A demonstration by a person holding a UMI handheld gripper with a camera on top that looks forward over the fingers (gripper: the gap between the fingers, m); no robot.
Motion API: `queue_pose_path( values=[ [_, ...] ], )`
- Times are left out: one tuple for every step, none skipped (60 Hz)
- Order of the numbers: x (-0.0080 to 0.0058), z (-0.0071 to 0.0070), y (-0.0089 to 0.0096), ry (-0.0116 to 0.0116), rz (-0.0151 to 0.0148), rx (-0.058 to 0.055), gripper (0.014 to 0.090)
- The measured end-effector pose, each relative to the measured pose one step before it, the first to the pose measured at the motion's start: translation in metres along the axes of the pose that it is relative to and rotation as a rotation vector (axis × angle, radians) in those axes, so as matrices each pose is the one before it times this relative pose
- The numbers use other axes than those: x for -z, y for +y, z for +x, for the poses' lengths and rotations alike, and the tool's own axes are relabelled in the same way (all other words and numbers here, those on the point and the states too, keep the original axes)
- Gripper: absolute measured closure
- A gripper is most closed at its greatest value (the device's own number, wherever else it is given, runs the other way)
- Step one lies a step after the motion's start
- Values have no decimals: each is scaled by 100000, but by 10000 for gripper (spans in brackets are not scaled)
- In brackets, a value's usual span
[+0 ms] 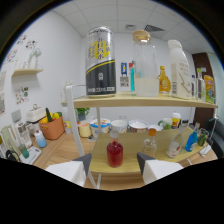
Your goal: Make me a cup of Vodka Sunrise.
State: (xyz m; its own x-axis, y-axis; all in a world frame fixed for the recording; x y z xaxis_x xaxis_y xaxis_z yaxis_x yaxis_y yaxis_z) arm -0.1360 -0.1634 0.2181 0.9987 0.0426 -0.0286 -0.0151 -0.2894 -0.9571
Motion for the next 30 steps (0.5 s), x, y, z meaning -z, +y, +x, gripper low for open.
queue_pose_path(
  values=[
    [-468,-41,-124,211,178,140,199],
    [-477,-21,-62,155,84,84,205],
    [-480,6,-21,234,-34,21,213],
    [-430,38,20,385,-217,-31,223],
    [-586,18,108,343,-44,-70,235],
    [-363,-2,90,299,-557,-144,252],
    [-270,3,18,69,-805,-161,272],
    [-281,-39,72,-72,-566,-143,290],
    [-275,-46,56,-80,-320,-166,306],
    [-272,-59,51,-162,-192,-70,322],
    [-271,-47,54,-155,-167,102,343],
    [-286,-77,133,48,-70,258,365],
    [-213,27,42,61,-65,560,391],
    [-215,47,87,354,-26,642,421],
    [-214,90,80,525,-210,700,452],
    [-192,119,91,626,-219,697,478],
    [-178,78,115,587,-223,634,505],
    [-183,66,117,547,-229,511,530],
    [-158,91,174,581,-380,404,553],
    [-138,66,224,397,-481,252,571],
    [-163,24,199,309,-572,30,590],
    [-96,-17,168,-15,-614,2,610],
    [-97,-24,110,-158,-407,18,632],
    [-64,40,52,-4,-132,66,659],
    [-68,104,-12,353,160,147,683],
    [-35,60,-13,164,191,-32,683],
    [-15,21,-50,12,363,-336,684],
    [3,15,-15,24,167,-460,686],
    [1,25,1,32,43,-463,688],
    [-8,32,5,88,-61,-425,689]
  ],
)
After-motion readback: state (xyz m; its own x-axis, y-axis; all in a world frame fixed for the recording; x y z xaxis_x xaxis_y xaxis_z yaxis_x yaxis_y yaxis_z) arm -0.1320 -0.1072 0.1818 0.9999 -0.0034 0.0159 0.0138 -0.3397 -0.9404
